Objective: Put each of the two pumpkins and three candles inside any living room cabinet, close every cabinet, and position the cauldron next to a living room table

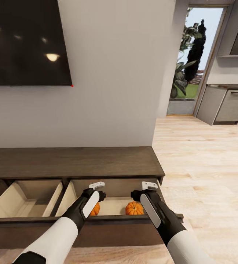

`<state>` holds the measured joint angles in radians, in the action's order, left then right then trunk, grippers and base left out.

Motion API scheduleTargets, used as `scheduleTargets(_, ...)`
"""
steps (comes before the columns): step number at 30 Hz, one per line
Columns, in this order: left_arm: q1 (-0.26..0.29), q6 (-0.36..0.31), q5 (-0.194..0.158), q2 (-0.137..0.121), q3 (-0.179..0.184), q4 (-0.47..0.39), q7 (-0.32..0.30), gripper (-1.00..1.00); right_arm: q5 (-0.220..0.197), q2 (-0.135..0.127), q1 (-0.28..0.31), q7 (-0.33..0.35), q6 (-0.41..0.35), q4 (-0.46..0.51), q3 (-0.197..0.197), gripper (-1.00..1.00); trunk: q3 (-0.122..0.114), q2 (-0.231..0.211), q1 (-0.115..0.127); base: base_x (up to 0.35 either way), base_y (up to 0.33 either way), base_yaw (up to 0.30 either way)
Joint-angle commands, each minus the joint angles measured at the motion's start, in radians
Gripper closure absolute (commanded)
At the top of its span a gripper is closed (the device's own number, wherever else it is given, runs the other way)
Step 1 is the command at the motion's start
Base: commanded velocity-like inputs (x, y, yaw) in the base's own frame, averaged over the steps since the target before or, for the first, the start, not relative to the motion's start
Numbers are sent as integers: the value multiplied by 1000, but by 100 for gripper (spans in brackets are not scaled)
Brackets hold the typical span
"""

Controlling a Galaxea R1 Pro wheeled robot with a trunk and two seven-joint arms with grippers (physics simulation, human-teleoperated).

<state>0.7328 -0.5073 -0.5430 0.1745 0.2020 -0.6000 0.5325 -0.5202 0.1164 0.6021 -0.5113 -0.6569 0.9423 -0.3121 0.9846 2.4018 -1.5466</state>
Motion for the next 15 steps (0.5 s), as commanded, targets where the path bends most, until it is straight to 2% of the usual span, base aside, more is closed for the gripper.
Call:
scheduleTargets(1, 0, -3, -8, 0, 2, -1, 9, -100, -11, -1, 1, -10, -1, 1, -2, -100, -2, -7, 4, -3, 0, 0)
scheduleTargets(5, 0, -3, -8, 0, 2, -1, 9, -100, -11, 0, 1, -10, -1, 1, -2, -100, -15, -35, 19, -19, 0, 0)
scheduleTargets(15, 0, -4, -8, 0, 2, -1, 9, -100, -11, 0, 1, -10, -1, 1, -2, -100, -46, -105, 58, -126, 0, 0)
